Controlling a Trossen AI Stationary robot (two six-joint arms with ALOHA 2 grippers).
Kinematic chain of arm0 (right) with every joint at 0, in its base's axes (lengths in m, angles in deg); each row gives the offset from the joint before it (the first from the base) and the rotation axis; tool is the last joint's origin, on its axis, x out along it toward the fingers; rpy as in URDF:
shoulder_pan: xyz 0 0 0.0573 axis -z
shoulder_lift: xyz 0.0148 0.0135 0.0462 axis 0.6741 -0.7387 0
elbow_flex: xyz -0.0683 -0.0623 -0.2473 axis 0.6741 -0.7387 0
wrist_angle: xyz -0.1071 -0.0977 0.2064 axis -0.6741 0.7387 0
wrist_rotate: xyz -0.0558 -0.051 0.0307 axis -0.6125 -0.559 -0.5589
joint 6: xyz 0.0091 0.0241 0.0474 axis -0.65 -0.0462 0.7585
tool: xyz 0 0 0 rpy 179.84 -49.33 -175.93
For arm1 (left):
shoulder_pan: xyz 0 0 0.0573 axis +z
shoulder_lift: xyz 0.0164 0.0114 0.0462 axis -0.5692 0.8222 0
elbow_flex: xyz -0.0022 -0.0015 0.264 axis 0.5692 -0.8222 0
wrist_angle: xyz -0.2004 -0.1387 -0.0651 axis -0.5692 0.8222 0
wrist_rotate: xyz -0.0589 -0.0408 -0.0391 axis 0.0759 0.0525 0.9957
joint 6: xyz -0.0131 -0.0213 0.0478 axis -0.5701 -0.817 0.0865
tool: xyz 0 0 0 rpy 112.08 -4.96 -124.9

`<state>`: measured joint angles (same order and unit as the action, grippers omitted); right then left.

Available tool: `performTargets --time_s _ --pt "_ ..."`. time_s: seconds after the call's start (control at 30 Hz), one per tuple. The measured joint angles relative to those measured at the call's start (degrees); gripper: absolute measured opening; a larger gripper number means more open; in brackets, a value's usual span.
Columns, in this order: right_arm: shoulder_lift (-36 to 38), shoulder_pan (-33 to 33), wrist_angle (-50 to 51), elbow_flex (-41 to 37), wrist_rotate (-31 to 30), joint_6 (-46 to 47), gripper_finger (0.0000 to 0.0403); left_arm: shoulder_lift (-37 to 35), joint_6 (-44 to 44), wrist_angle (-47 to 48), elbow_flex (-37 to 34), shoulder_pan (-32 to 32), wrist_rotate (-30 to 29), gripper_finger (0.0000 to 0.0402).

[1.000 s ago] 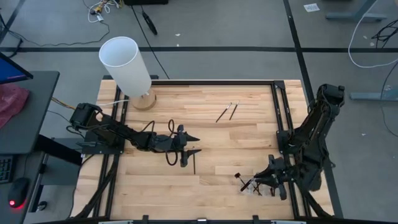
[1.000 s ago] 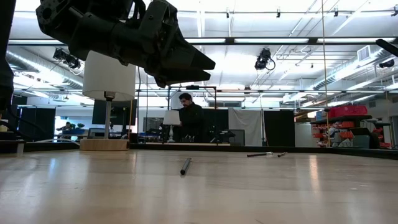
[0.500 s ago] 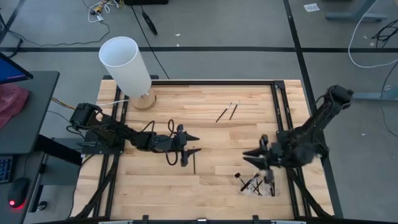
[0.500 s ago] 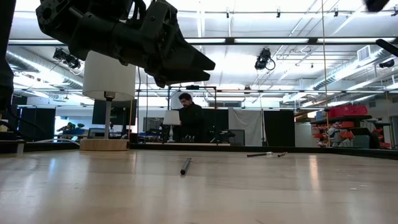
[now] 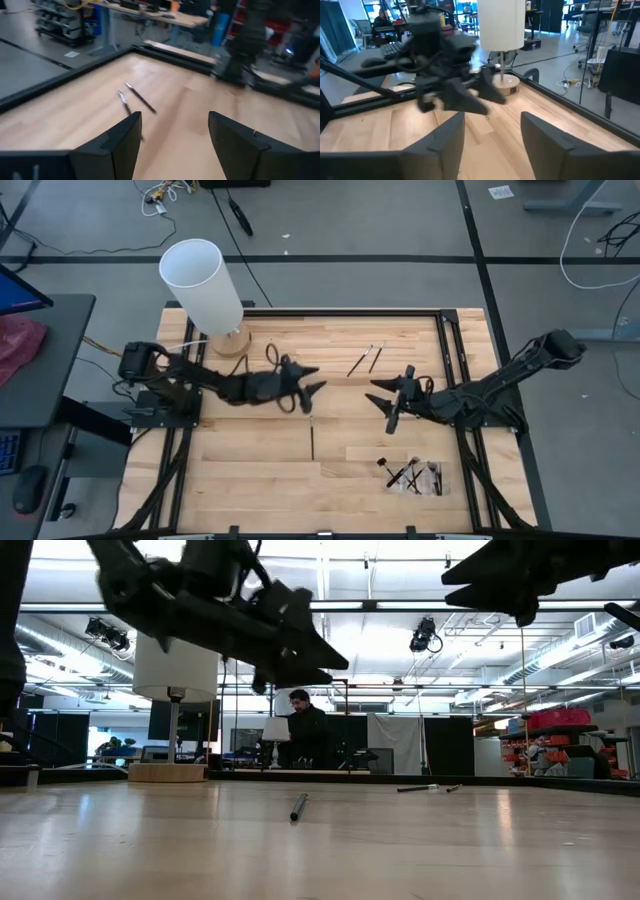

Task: Pick & Place Makeup Supplies
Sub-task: Put the silver makeup brush into the transparent organizer

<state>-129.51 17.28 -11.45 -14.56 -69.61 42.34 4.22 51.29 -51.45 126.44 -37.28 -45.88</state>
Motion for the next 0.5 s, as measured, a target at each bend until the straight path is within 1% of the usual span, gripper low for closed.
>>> performTargets --time_s 0.1,0.23,0.27,0.33,0.4,0.5 --pt "0.02 0.25 -0.1 0.0 0.28 -0.18 0.0211 3.32 0.71 -1.37 2.48 4.08 3.56 0.0232" --pt "0.02 -1.68 0.28 0.0 0.29 1.31 0.022 11.58 0.88 -1.13 10.62 7.46 10.45 0.0232" --pt "0.02 -2.42 0.36 0.0 0.3 1.61 0.022 14.07 0.92 0.01 13.12 7.98 11.31 0.0232" --pt "0.03 -4.13 0.08 0.0 0.24 1.76 0.0217 18.48 0.88 3.81 18.39 9.08 12.28 0.0232" --pt "0.21 -6.08 -0.12 0.0 0.28 1.75 0.0214 22.78 0.93 7.57 24.3 10.08 12.03 0.0232" --pt "0.61 -9.05 -0.82 0.0 0.26 1.75 0.0207 28.13 1.63 14.48 32.13 11.33 9.27 0.0232"
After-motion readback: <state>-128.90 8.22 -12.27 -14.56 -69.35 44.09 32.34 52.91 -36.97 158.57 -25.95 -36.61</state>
